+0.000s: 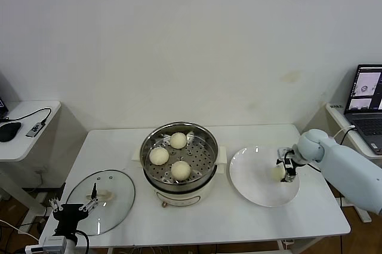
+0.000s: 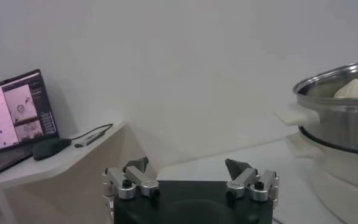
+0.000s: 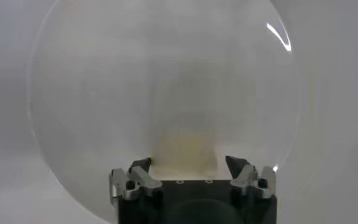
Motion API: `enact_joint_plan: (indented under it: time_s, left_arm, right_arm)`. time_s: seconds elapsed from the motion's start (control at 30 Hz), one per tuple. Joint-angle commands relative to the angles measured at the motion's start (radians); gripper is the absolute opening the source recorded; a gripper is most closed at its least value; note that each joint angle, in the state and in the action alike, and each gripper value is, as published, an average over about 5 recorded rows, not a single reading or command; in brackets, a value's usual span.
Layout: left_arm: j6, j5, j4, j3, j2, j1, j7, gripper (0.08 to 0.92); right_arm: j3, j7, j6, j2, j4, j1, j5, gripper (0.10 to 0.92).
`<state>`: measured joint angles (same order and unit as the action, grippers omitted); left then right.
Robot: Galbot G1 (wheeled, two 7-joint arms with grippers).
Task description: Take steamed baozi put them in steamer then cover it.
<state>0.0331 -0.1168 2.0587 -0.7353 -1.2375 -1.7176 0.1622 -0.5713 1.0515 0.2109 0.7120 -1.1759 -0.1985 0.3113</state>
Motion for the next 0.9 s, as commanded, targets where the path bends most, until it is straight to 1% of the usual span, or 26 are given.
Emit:
enact_joint_plan:
  time_s: [0.03,0.27,0.43,0.67,0.77,0.9]
  left_arm:
    - [0.0,-0.001,0.002,0.001,-0.001,-0.003,0.0,0.823]
    - [0.004,-0.004,0.01,-0.005,0.0,-0.006,0.0,0.823]
    - [0.004,-0.006,0.015,-0.008,0.001,-0.007,0.001,0.823]
    - [0.009,-0.008,0.025,-0.005,0.007,-0.001,0.0,0.823]
    - [0.013,-0.01,0.028,0.0,0.012,0.004,-0.001,0.823]
    - [0.015,-0.012,0.022,0.007,0.019,0.009,-0.003,0.823]
  right_arm:
    - [0.004,0.01,0.001,0.01,0.014,-0.003,0.014,0.664]
    - [-0.001,0.034,-0.003,-0.008,-0.007,0.019,0.005,0.618]
    - [-0.078,0.059,0.0,-0.06,-0.057,0.099,-0.047,0.603]
    - [-0.258,0.071,0.039,-0.101,-0.134,0.354,-0.198,0.582]
    - [-0.372,0.07,0.058,-0.079,-0.155,0.509,-0.264,0.578]
    - [-0.516,0.058,0.099,-0.013,-0.187,0.712,-0.399,0.577]
